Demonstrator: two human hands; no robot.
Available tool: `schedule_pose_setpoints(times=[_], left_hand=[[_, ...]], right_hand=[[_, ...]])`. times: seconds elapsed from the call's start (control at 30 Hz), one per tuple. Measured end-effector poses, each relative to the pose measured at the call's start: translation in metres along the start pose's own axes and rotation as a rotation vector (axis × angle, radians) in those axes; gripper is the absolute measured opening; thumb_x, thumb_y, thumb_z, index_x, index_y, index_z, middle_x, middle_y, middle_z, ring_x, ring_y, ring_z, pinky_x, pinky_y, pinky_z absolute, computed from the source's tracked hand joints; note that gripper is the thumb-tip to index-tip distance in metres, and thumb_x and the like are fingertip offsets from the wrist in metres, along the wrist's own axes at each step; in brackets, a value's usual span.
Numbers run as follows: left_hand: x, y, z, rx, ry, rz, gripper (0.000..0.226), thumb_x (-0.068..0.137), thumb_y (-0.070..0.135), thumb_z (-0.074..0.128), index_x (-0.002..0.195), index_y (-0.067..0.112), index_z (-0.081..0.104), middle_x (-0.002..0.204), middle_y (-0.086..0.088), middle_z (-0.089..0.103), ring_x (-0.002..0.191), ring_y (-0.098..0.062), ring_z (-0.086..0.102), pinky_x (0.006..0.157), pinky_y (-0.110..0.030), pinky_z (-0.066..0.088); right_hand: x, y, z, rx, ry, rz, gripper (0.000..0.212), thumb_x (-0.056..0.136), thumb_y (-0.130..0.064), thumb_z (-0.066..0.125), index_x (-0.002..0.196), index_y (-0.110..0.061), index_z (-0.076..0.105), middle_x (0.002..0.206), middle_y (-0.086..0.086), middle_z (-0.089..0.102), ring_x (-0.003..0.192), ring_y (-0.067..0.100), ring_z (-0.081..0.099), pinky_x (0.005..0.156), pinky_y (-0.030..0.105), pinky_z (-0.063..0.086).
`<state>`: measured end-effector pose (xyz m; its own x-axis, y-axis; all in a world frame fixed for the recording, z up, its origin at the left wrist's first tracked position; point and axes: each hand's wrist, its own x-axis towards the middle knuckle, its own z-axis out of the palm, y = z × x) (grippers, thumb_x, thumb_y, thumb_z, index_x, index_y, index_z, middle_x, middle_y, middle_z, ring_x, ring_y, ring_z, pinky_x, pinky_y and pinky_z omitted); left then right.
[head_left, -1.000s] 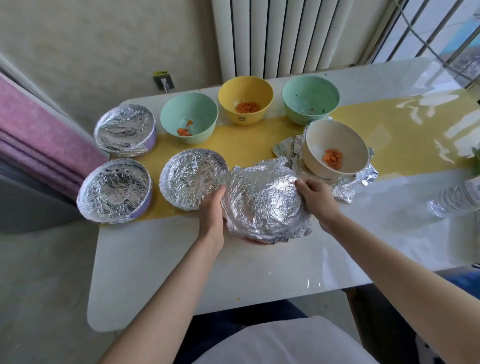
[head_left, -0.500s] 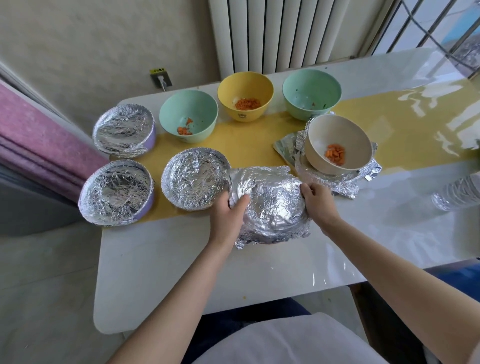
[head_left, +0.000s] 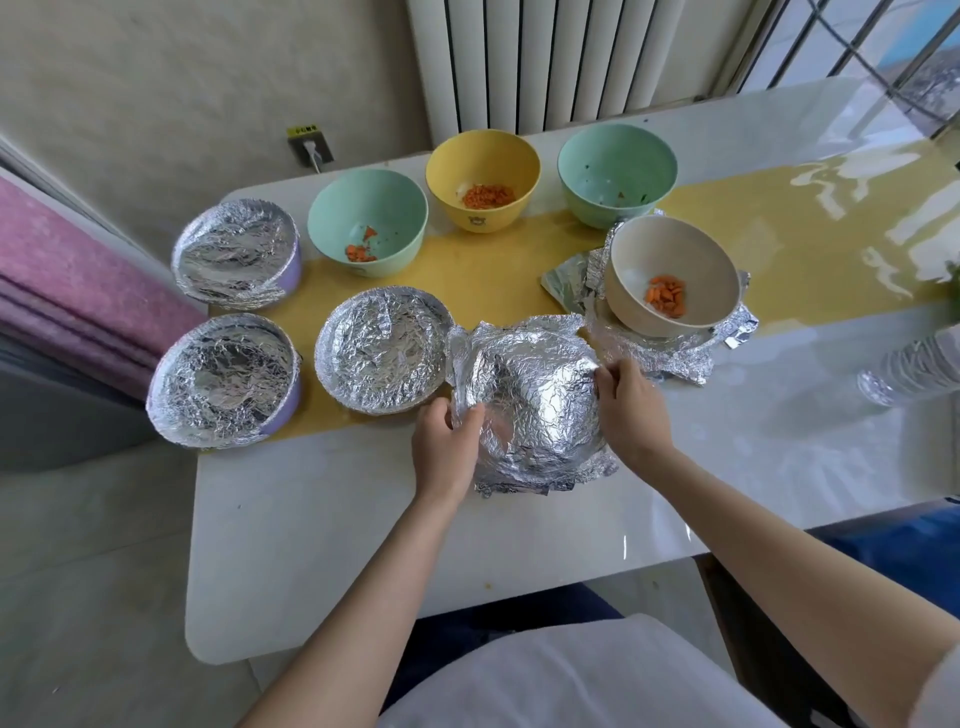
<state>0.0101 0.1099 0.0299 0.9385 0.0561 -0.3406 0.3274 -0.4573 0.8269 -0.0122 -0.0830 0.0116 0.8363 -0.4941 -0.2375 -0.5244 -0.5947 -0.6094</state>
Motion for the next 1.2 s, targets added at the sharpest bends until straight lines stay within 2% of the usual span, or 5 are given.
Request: schedule_pose_setpoints(times=[0.33, 0.57, 1.03, 1.13, 1.2], left_hand=[[-0.024, -0.017, -0.006, 0.068, -0.107, -0.029, 0.042, 0.083, 0.034, 0.061, 0.060, 0.017, 0.030, 0.062, 0.000, 0.035, 0.059, -0.019, 0.032, 0.055, -0.031, 0.023], [-0.034, -0.014, 0.000, 0.122, -0.077, -0.020, 0.043, 0.095, 0.032, 0.044, 0.057, 0.018, 0.030, 0.063, 0.001, 0.032, 0.055, -0.014, 0.032, 0.051, -0.031, 0.021], [-0.035, -0.032, 0.006, 0.454, 0.079, 0.112, 0.023, 0.099, 0.026, 0.037, 0.093, 0.007, 0.046, 0.104, -0.011, 0.047, 0.090, -0.034, 0.051, 0.067, -0.038, 0.037], [-0.036, -0.020, 0.005, 0.498, 0.174, 0.339, 0.019, 0.095, 0.018, 0.043, 0.108, 0.005, 0.050, 0.124, -0.015, 0.048, 0.115, -0.034, 0.048, 0.088, -0.042, 0.042], [-0.039, -0.010, 0.011, 0.552, 0.079, 0.609, 0.038, 0.098, 0.023, 0.033, 0.131, 0.008, 0.043, 0.146, -0.013, 0.034, 0.138, -0.027, 0.027, 0.111, -0.041, 0.027]], right_hand=[[-0.027, 0.019, -0.012, 0.008, -0.034, -0.029, 0.026, 0.100, -0.029, 0.036, 0.087, -0.010, 0.048, 0.071, 0.009, 0.056, 0.065, 0.028, 0.051, 0.058, 0.039, 0.037], [-0.038, 0.029, -0.009, -0.062, -0.049, -0.023, 0.027, 0.100, -0.032, 0.034, 0.083, -0.013, 0.045, 0.063, 0.002, 0.052, 0.059, 0.024, 0.049, 0.048, 0.032, 0.026], [-0.057, 0.032, -0.006, -0.043, -0.011, -0.058, 0.020, 0.101, -0.033, 0.035, 0.091, -0.015, 0.038, 0.068, 0.005, 0.053, 0.068, 0.034, 0.054, 0.054, 0.035, 0.030], [-0.057, 0.032, -0.006, -0.052, -0.010, -0.037, 0.019, 0.101, -0.032, 0.035, 0.092, -0.016, 0.038, 0.070, 0.006, 0.054, 0.072, 0.036, 0.056, 0.056, 0.035, 0.030], [-0.057, 0.033, -0.007, -0.059, -0.012, -0.027, 0.020, 0.101, -0.032, 0.035, 0.093, -0.014, 0.040, 0.070, 0.006, 0.054, 0.073, 0.036, 0.057, 0.055, 0.036, 0.031]])
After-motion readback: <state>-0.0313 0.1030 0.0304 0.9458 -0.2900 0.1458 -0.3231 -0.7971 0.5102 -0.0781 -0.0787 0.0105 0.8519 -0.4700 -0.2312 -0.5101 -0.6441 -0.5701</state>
